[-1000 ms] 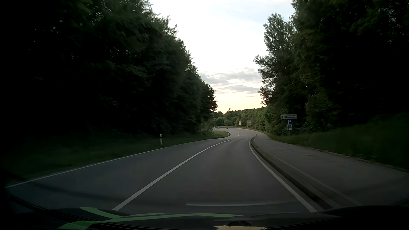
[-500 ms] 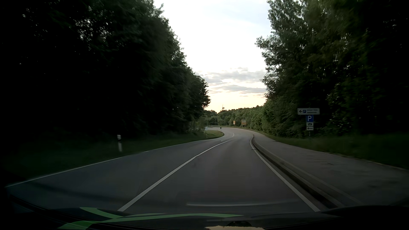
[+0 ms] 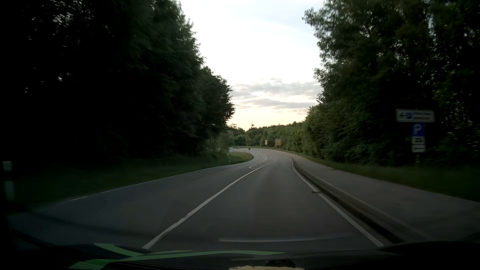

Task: Follow the waypoints while adhering to traffic rules and regulations

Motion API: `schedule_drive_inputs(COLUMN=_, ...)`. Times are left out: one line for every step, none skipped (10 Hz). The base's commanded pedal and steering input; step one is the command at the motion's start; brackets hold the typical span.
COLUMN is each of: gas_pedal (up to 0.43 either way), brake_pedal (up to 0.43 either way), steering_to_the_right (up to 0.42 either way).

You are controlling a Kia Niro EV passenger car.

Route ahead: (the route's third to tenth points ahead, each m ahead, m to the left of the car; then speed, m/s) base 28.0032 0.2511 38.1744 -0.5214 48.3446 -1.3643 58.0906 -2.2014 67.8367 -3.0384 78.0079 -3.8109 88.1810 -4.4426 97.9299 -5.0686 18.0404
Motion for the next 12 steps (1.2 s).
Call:
schedule_drive_inputs(gas_pedal=0.000, brake_pedal=0.104, steering_to_the_right=0.016)
schedule_drive_inputs(gas_pedal=0.000, brake_pedal=0.091, steering_to_the_right=0.016)
schedule_drive_inputs(gas_pedal=0.000, brake_pedal=0.091, steering_to_the_right=0.016)
schedule_drive_inputs(gas_pedal=0.000, brake_pedal=0.098, steering_to_the_right=0.016)
schedule_drive_inputs(gas_pedal=0.000, brake_pedal=0.146, steering_to_the_right=0.017)
schedule_drive_inputs(gas_pedal=0.000, brake_pedal=0.165, steering_to_the_right=0.017)
schedule_drive_inputs(gas_pedal=0.000, brake_pedal=0.165, steering_to_the_right=0.018)
schedule_drive_inputs(gas_pedal=0.000, brake_pedal=0.165, steering_to_the_right=0.017)
schedule_drive_inputs(gas_pedal=0.000, brake_pedal=0.159, steering_to_the_right=0.018)
schedule_drive_inputs(gas_pedal=0.000, brake_pedal=0.165, steering_to_the_right=0.017)
schedule_drive_inputs(gas_pedal=0.000, brake_pedal=0.165, steering_to_the_right=0.018)
schedule_drive_inputs(gas_pedal=0.000, brake_pedal=0.165, steering_to_the_right=0.017)
